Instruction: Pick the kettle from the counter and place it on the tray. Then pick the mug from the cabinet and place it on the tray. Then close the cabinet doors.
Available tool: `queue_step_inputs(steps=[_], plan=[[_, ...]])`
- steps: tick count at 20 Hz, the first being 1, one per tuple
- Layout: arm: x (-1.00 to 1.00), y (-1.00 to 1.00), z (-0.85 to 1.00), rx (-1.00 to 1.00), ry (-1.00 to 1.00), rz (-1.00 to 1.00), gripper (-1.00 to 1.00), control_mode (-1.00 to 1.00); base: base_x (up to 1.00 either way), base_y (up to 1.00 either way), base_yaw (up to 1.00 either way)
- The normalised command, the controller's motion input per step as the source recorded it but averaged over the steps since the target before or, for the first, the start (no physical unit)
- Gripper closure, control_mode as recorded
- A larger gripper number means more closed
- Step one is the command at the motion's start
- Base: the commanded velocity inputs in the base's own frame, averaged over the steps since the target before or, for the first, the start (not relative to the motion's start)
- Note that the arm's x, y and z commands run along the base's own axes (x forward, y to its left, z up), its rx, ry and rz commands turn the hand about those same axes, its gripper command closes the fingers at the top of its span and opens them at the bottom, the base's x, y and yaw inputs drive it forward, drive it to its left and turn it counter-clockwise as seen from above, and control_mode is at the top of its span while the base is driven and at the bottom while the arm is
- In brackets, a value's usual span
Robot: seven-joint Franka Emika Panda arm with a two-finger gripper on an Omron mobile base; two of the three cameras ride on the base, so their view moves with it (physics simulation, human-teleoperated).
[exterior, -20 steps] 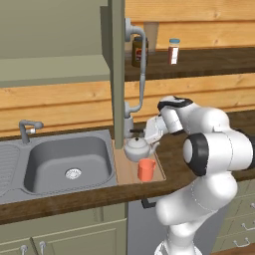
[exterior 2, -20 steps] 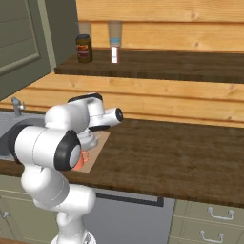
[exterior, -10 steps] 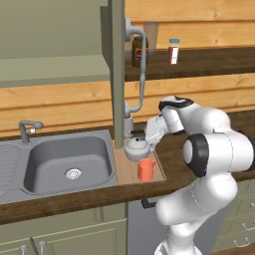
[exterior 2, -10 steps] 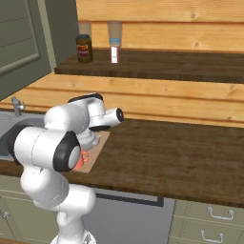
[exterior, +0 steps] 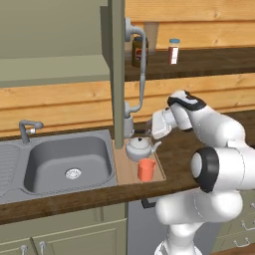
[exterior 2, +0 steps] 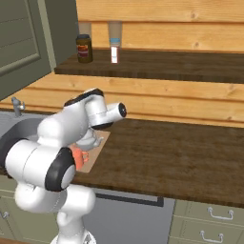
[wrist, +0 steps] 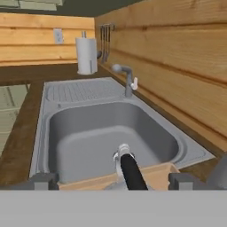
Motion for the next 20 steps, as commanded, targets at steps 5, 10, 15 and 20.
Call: queue_step_inputs(steps=[5, 10, 15, 20], plan=[[-0.73, -0.04, 0.54, 0.0, -0.09, 0.0, -1.0, -1.0, 0.0, 0.0, 0.0], [-0.92, 0.0, 0.52, 0.0, -0.09, -0.04, -1.0, -1.0, 0.0, 0.0, 0.0], [-0.78, 0.0, 0.59, 0.0, -0.04, -0.09, -1.0, -1.0, 0.0, 0.0, 0.0], [-0.73, 0.0, 0.53, 0.0, 0.0, -0.15, -1.0, -1.0, 0.0, 0.0, 0.0]])
